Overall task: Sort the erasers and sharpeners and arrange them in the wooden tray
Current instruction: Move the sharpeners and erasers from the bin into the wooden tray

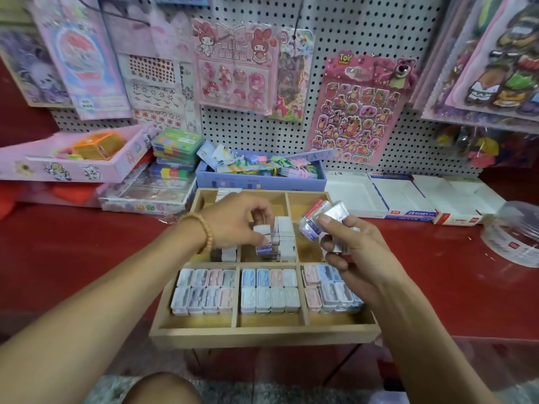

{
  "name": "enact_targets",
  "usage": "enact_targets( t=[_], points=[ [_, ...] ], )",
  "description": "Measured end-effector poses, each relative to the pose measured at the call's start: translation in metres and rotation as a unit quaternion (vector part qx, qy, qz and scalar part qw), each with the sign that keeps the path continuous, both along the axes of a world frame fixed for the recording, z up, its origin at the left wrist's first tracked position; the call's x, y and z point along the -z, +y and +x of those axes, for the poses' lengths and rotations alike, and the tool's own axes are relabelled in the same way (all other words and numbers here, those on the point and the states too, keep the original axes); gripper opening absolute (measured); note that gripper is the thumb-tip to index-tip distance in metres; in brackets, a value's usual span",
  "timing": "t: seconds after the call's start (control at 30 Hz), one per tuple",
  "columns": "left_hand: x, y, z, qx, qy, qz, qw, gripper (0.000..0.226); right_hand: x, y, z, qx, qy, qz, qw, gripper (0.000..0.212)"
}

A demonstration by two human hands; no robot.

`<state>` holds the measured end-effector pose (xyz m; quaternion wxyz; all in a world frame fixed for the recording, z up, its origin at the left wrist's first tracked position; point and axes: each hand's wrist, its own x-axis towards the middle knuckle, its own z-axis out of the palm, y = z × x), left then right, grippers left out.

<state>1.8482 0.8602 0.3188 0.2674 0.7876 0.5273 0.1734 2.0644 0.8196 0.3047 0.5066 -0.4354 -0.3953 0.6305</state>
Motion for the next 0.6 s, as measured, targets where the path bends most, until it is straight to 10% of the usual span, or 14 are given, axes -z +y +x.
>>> enact_targets(
  t=[0.13, 0.6],
  points=[
    [0.014, -0.005, 0.016, -0.02, 0.12, 0.094, 0.988, 0.019, 0.001, -0.008, 0.003, -0.003, -0.012, 0.005, 1.0, 0.021],
    [0.027, -0.005, 0.017, -0.024, 0.05, 0.094, 0.994, 0.008, 0.007, -0.021, 0.011, -0.012, -0.027, 0.009, 1.0, 0.028]
  ],
)
